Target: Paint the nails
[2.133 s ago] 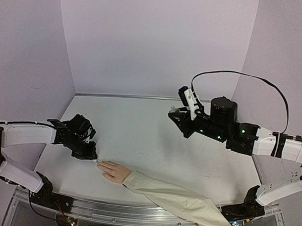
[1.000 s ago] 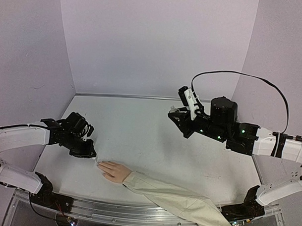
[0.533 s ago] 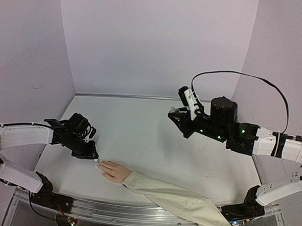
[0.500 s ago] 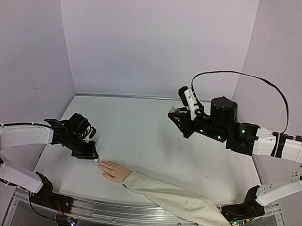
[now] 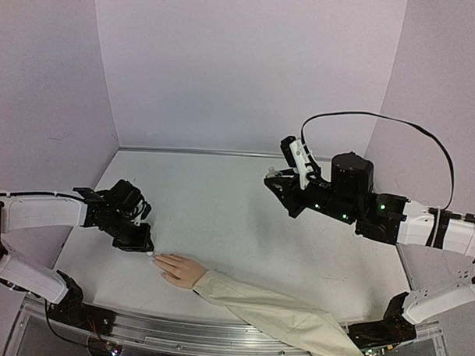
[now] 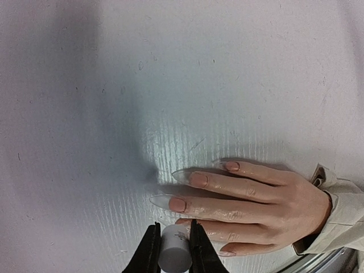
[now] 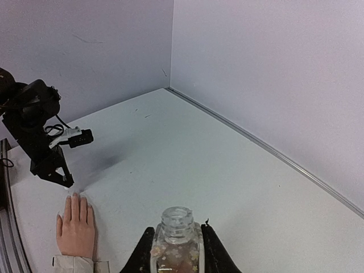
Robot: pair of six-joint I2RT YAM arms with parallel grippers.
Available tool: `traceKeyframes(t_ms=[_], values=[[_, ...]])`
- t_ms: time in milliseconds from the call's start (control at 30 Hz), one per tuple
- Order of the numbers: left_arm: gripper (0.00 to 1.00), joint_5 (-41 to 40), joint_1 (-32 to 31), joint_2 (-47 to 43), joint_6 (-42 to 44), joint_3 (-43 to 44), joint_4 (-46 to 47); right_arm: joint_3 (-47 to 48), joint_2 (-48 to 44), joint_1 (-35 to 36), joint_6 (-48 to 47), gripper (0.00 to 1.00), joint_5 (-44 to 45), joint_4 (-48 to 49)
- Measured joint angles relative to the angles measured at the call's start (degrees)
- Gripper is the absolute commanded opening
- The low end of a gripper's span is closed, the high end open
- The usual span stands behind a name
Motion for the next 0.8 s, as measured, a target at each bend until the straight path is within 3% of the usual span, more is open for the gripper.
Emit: traceKeyframes(t_ms=[800], values=[[0.00,-3.4,0.0,1.8,0.5,0.0,0.1,0.0,0.2,0.0,0.0,0.00,-0.2,0.0]])
